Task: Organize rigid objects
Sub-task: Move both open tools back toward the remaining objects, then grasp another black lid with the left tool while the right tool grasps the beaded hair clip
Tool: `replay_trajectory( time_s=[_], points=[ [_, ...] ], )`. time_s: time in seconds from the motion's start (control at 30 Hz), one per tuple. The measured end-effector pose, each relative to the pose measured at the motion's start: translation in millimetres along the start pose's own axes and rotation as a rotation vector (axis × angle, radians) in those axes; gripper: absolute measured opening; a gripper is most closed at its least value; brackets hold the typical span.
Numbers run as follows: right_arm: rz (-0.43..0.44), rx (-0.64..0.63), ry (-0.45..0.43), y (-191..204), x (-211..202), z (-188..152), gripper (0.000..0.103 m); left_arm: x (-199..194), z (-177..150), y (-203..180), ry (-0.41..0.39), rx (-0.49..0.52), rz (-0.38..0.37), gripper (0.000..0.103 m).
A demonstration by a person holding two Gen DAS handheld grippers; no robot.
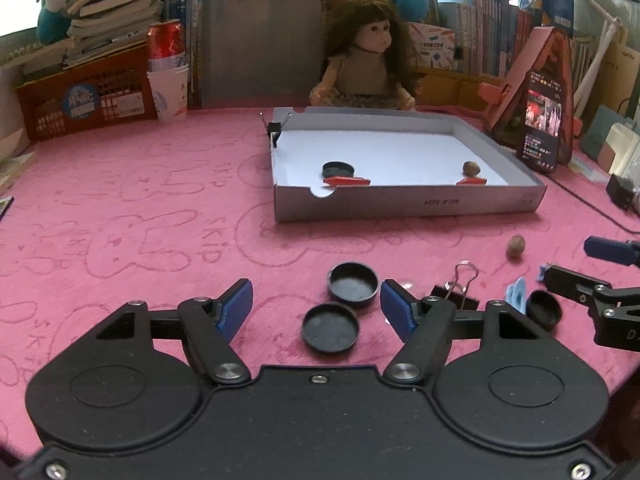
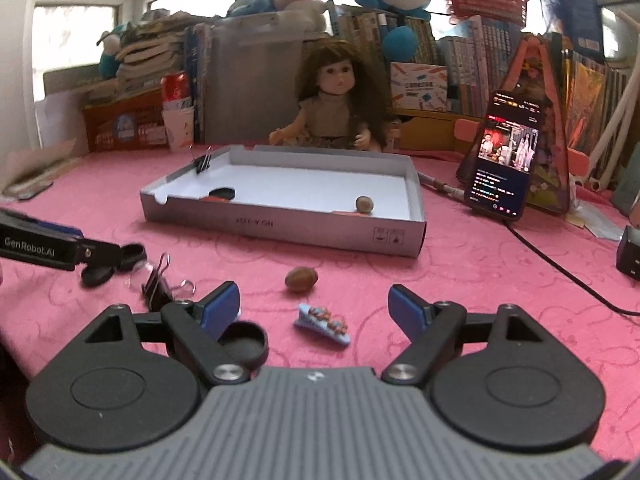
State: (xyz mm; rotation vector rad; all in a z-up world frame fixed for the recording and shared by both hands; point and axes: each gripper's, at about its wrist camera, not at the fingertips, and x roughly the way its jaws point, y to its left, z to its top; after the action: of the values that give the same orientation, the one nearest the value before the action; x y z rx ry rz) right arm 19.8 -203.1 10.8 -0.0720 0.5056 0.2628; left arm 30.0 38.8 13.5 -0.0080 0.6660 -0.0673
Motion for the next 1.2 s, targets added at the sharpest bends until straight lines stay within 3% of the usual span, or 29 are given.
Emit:
replay_trajectory(
  time_s=[0.1,0.27,0.53,0.8,1.2],
  points=[
    [-0.013,0.007,-0.009,0,-1,-3,0.088,1,-5,0,0.000,0.005,0.017,0.068],
    [-0.059,0.101,0.004,-11,0,-3,0.074,3,-11,2,-0.004,-0.012,0.015,0.065],
    [-0.054,0.166,0.021,-12,9,-8,0.072,3,-16,-4,-0.029,-0.062,0.025,0.062],
    [-0.141,0.175,0.013,-3,14,-13,0.066,5,-21,-18,-0.056,-0.058,0.080,0.060],
    [-0.137,0.157,0.006,6,18,-12,0.058,-1,-32,-30,-0.092,-0.006,0.107,0.032]
  ],
)
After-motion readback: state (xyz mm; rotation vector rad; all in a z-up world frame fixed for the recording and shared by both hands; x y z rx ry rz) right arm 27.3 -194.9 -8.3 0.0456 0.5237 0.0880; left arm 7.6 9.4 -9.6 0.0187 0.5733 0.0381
